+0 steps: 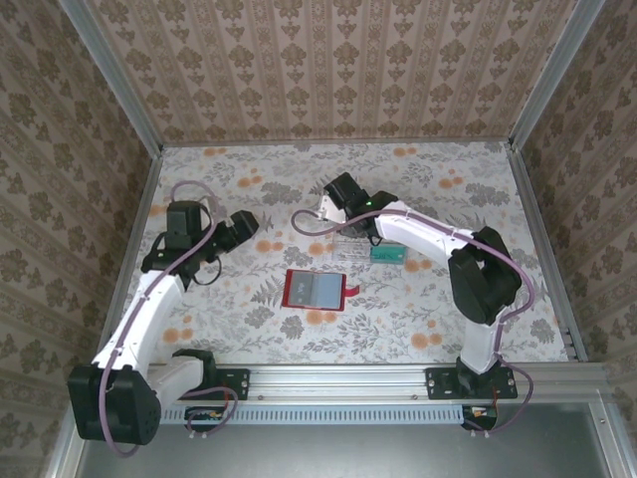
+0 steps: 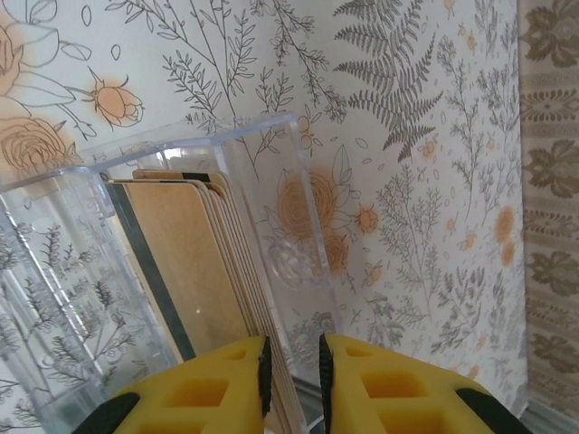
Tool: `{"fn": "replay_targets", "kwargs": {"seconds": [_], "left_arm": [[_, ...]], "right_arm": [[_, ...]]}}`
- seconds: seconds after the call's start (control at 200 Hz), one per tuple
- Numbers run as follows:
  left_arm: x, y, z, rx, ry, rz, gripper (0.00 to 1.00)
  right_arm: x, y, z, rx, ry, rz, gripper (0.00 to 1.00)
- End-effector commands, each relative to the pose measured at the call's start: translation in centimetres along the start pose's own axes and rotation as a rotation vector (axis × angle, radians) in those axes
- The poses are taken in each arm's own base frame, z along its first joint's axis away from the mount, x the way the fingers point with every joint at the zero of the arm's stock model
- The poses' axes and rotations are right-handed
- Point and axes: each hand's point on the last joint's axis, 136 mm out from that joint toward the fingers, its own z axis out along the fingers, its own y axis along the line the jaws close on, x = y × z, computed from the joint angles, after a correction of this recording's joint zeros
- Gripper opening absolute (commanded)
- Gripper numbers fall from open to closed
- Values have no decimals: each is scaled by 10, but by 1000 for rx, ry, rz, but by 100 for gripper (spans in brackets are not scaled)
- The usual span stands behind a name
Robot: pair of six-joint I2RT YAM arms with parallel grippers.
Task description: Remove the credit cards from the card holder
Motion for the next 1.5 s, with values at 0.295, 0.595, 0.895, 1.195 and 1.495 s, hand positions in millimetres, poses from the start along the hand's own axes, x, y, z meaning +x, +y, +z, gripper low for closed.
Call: {"fn": "replay_targets", "kwargs": {"seconds": [0.295,0.595,0.895,1.195,1.495], "left_arm": [[62,-2,48,37,366,-21,75],[112,-3,68,14,540,37,42],[139,3,73,-23,618,77,32],[157,9,78,-51,660,117,30],[179,15,83,-82,724,143,30]], "right_arm": [[-9,39,-73,-249,-176,652,29],[-19,140,-66,-500,-118,937,25],[-3,190,-35,-516,24,1032,18],[7,205,-17,-508,81,1043,8],[11,209,-9,-489,108,1031,4]]}}
